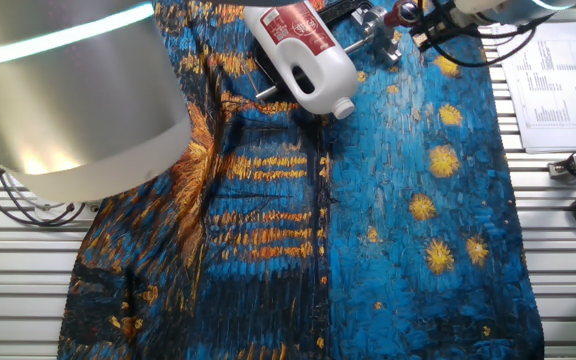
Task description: Push down the lever
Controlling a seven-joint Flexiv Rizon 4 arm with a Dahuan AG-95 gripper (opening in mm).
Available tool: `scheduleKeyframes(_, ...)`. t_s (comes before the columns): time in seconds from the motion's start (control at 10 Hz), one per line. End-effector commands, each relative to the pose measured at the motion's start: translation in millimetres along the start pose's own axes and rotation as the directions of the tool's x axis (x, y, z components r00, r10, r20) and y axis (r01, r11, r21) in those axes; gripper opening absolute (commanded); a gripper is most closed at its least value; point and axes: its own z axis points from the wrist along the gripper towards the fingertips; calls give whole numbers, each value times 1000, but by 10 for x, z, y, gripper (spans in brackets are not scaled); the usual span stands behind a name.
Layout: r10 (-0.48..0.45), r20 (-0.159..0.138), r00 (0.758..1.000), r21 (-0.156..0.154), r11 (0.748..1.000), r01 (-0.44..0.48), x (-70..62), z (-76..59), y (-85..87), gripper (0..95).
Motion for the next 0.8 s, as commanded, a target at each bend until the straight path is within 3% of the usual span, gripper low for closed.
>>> scheduleKeyframes(0.1, 1, -2, 1000, 2, 1000, -1, -72, -29, 58, 0)
scheduleKeyframes(0.6, 13, 21, 1000, 10, 1000, -13, -253, -10, 62, 0)
scheduleKeyframes(0.8, 18, 27, 999, 13, 1000, -18, -400, 5, 8, 0)
